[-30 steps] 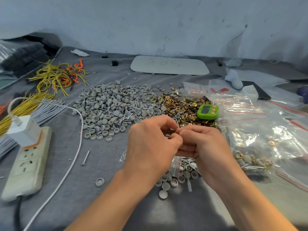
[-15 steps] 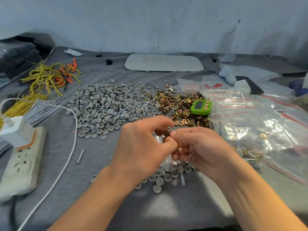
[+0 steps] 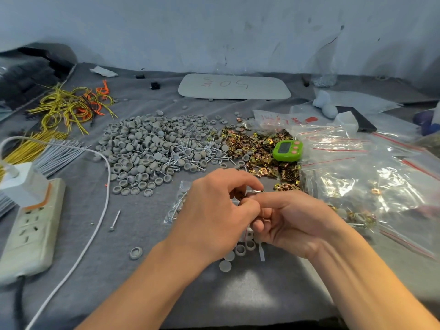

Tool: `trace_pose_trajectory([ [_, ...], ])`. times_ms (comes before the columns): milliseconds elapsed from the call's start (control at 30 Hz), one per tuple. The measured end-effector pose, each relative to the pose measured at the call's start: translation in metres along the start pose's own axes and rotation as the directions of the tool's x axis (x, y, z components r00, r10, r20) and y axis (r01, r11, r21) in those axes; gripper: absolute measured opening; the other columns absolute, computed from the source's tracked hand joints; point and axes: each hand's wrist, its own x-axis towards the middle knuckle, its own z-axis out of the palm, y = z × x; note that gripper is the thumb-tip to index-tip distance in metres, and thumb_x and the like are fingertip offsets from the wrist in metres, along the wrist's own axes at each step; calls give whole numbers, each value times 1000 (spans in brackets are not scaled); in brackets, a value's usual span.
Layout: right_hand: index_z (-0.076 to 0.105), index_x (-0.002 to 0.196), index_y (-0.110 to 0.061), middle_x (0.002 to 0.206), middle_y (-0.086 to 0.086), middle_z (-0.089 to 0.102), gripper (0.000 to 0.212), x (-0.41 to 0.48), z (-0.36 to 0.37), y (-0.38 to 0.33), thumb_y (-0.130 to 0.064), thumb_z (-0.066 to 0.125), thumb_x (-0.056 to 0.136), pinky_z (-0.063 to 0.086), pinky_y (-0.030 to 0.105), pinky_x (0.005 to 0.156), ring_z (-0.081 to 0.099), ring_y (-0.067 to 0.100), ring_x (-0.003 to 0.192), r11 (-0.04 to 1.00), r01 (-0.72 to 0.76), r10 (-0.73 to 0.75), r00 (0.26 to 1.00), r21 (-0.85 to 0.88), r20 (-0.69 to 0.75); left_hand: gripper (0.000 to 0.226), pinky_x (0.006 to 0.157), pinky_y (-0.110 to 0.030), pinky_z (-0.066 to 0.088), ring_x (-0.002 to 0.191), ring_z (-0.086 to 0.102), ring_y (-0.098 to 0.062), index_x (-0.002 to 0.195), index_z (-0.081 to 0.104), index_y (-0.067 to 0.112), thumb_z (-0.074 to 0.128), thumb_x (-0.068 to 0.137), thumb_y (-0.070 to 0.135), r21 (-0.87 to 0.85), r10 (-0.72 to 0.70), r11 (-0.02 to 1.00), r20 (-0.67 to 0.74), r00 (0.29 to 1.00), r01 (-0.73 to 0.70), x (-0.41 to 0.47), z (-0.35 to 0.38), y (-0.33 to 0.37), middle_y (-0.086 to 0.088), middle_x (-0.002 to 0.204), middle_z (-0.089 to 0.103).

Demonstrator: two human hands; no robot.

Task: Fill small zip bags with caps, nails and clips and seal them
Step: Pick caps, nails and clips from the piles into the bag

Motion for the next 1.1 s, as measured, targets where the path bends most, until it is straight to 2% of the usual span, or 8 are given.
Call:
trace_pose_trajectory([
  [133, 80, 70, -7, 70, 12, 66, 7, 1, -9, 1, -11, 75, 73, 44, 16, 46, 57, 12, 49, 999, 2, -2, 1000, -54, -7, 26, 67, -11, 49, 80, 66, 4, 92, 76, 42, 72, 67, 36, -2, -92, 996, 53, 994, 92, 2, -6, -4, 24, 77, 71],
  [233, 80, 80, -3, 74, 14, 75, 17, 4, -18, -5, -5, 68, 93, 44, 16, 43, 63, 14, 52, 924, 154, -246, 940, -350, -235, 41, 74, -5, 48, 88, 65, 12, 103, 74, 47, 90, 66, 41, 8, -140, 990, 150, 979, 140, 4, -19, -12, 30, 89, 72],
  [367, 75, 112, -23, 79, -1, 79, 23, 12, -35, -20, -11, 72, 92, 61, 33, 70, 74, 16, 72, 678, 159, -650, 585, -717, -485, 38, 68, 0, 42, 84, 64, 13, 106, 75, 45, 88, 74, 28, 28, -173, 985, 33, 984, 172, 10, -29, -20, 32, 86, 70],
  [467, 73, 122, -30, 85, -15, 76, 39, 11, -42, -23, -8, 64, 90, 55, 21, 82, 72, 8, 85, 470, 36, -814, 404, -882, -418, 31, 64, 1, 40, 78, 63, 14, 100, 78, 40, 82, 83, 15, 74, -188, 979, -22, 982, 189, 11, -31, -22, 26, 78, 70],
  [567, 81, 97, -29, 89, -10, 76, 29, 7, -50, -21, -6, 65, 89, 51, 20, 85, 68, 10, 83, 323, -81, -790, 525, -943, -315, 36, 53, -3, 41, 61, 61, 11, 91, 77, 41, 70, 87, 5, 153, -206, 966, -23, 978, 207, 8, -30, -20, 26, 75, 68],
  [700, 80, 87, -36, 78, -14, 69, 16, 5, -49, -21, -21, 74, 85, 40, 13, 56, 59, 2, 68, 112, -203, -611, 758, -973, -228, 34, 50, -7, 36, 58, 60, 8, 85, 76, 42, 66, 86, 10, 278, -224, 935, -17, 974, 220, 10, -31, -21, 24, 65, 67],
  [933, 71, 69, -33, 72, -10, 69, 17, 1, -38, -20, -23, 75, 83, 42, 25, 70, 65, 20, 77, 16, -282, -593, 770, -959, -236, 30, 55, -13, 43, 61, 61, 10, 92, 76, 44, 68, 87, 16, 329, -192, 927, -3, 981, 182, 11, -29, -24, 25, 70, 69],
  [1100, 76, 81, -25, 75, -4, 69, 8, -11, -31, -17, -32, 72, 82, 42, 32, 74, 65, 27, 81, -113, -371, -594, 769, -922, -236, 28, 61, -17, 49, 65, 61, 11, 93, 77, 44, 68, 88, 18, 333, -185, 926, -2, 983, 175, 12, -26, -22, 26, 71, 68],
])
